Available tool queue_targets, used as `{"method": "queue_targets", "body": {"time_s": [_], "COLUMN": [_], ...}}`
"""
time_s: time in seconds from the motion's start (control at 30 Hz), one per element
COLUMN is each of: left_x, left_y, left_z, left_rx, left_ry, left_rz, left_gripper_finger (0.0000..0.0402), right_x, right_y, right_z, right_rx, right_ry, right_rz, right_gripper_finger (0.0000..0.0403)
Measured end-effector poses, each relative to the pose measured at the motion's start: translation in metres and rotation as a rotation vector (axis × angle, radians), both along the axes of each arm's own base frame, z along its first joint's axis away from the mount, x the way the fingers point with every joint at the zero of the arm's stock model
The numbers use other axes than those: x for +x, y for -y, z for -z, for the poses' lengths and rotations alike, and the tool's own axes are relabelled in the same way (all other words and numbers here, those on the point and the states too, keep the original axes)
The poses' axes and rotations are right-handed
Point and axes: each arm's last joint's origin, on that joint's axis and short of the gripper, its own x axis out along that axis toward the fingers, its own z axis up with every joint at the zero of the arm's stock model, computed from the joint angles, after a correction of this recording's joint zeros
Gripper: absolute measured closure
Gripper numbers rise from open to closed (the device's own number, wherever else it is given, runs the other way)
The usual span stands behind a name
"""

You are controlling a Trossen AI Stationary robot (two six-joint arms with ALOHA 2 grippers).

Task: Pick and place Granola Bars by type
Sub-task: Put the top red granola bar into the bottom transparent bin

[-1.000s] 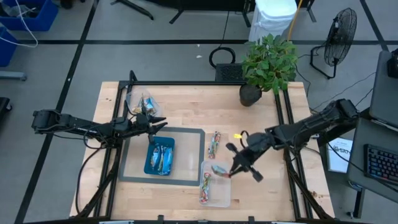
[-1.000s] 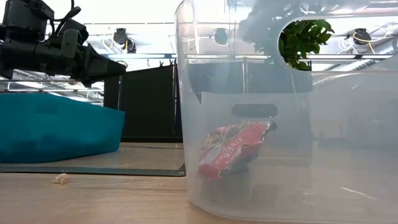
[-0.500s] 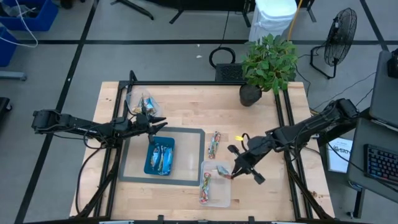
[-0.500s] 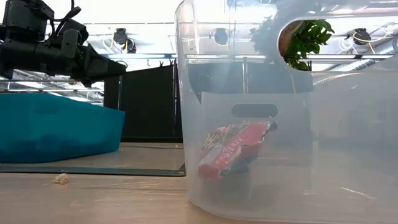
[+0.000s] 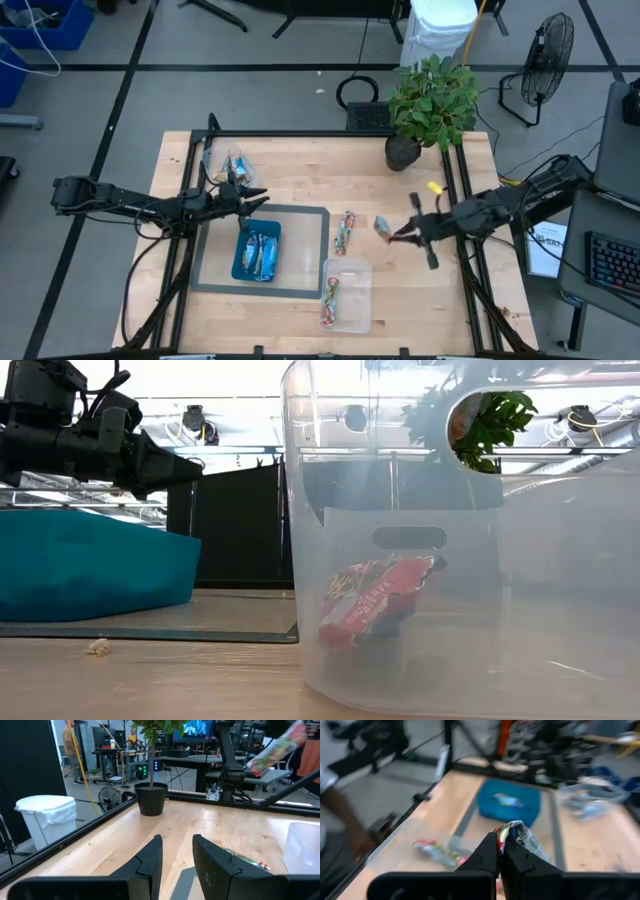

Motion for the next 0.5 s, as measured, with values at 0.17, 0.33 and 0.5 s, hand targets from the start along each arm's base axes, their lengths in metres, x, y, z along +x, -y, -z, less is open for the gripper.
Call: {"method": "queue_targets", "body": {"time_s": [0.17, 0.33, 0.5], "left_x": [0.000, 0.000, 0.000], "left_y": [0.000, 0.000, 0.000], "left_z": [0.000, 0.000, 0.000], "left_rx": [0.000, 0.000, 0.000], "left_ry": [0.000, 0.000, 0.000], "left_rz": [0.000, 0.000, 0.000], "left_gripper_finger": [0.0289, 0.0289, 0.0289], "right_x": [-0.018, -0.020, -0.020], "right_y": [0.014, 0.020, 0.024], "right_z": [0.016, 0.030, 0.040], "right_rx": [0.068, 0.057, 0.014], "right_ry": [0.198, 0.400, 0.499], "right_rz": [0.207, 0.394, 0.552], "right_gripper_finger": [0.0403, 0.0403, 0.0403]}}
